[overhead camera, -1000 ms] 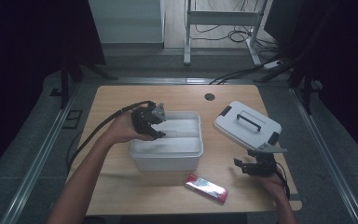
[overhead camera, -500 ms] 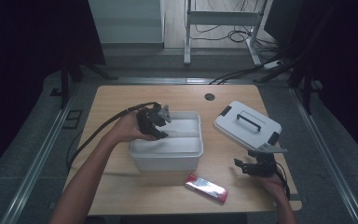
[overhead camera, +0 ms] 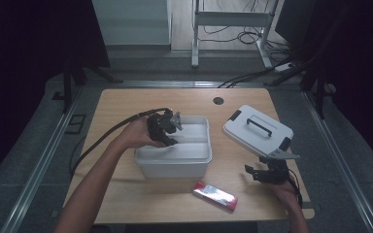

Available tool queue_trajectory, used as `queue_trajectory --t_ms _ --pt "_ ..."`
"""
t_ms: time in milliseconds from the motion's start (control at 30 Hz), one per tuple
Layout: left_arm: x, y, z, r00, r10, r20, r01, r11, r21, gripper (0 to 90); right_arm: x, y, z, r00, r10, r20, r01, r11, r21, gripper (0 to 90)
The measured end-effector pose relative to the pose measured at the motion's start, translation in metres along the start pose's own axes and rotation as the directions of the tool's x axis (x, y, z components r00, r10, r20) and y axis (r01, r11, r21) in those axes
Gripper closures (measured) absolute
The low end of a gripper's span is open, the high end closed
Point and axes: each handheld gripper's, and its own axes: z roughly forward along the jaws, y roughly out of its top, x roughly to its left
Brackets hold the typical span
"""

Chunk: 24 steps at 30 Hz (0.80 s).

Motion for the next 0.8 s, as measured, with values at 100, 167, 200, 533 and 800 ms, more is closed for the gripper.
queue_trajectory --t_ms 100,167,200,533,800 --pt "0.0 0.001 0.003 1.0 0.006 0.002 -0.006 0.9999 0.008 59.0 0.0 0.0 0.0 1.0 0.003 0.001 -0.003 1.0 -0.002 20.9" --pt "0.001 0.001 0.005 1.0 0.005 0.003 -0.005 0.9999 0.016 60.2 -0.001 0.0 0.0 1.0 0.003 0.001 -0.003 1.0 -0.001 21.0" --pt "0.001 0.001 0.006 1.0 0.006 0.005 -0.006 0.9998 0.02 60.8 -0.001 0.0 0.0 1.0 0.003 0.001 -0.003 1.0 0.0 21.0" --pt "0.001 0.004 0.013 0.9997 0.014 0.018 -0.015 0.9994 0.033 64.9 -0.001 -0.001 0.0 1.0 0.001 0.0 -0.001 1.0 0.0 21.0" --pt "0.004 0.004 0.014 0.9989 0.015 0.044 -0.017 0.9993 0.035 70.6 -0.002 -0.001 -0.001 1.0 0.006 0.003 -0.006 1.0 0.0 21.0"
